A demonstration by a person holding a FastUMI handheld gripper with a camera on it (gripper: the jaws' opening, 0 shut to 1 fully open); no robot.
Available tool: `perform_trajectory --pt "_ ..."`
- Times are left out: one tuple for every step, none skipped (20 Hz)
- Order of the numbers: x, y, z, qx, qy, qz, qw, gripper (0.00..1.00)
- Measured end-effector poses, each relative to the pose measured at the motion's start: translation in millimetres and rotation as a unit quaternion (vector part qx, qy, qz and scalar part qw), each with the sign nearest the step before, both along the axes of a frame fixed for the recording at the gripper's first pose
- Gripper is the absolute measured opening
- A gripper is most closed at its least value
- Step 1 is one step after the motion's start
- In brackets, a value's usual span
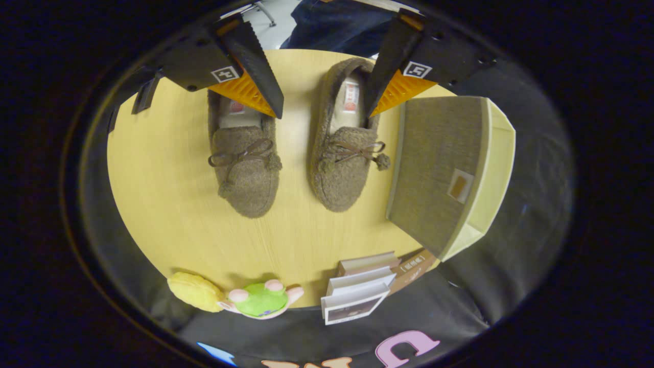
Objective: Open the storage box then place both shoes into the box .Put the left shoe in first, then the right shoe, with the right side of both shoes facing outward in a uniform manner.
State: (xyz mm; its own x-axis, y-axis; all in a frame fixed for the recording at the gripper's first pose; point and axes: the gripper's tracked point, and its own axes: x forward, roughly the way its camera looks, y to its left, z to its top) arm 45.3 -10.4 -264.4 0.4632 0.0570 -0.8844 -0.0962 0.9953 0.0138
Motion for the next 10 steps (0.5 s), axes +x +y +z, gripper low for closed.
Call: perform_trajectory --pt "-1.4 -0.9 -8.2 -0.004 0.011 0.003 1.000 0.95" --pt "-1.1 -1.8 -14.3 -0.008 0.018 0.007 1.000 0.95" --pt "-0.4 -1.9 -20.7 -0.015 0.022 0.013 1.000 0.94" --pt "0.3 -1.9 -25.8 -0.022 0.027 0.020 0.999 0.93" --pt "0.9 -3.7 -31.5 -0.031 0.030 0.024 0.999 0.92" --pt "3.3 -5.1 -35.1 -0.038 0.029 0.027 0.999 0.87" --pt "4.4 -6.1 -38.1 -0.044 0.031 0.029 0.998 0.81" --pt "5.2 -4.5 -40.9 -0.044 0.035 0.031 0.998 0.76" --pt "5.8 -3.3 -43.7 -0.045 0.037 0.032 0.998 0.70" --pt "5.8 -3.5 -46.7 -0.048 0.042 0.035 0.997 0.70"
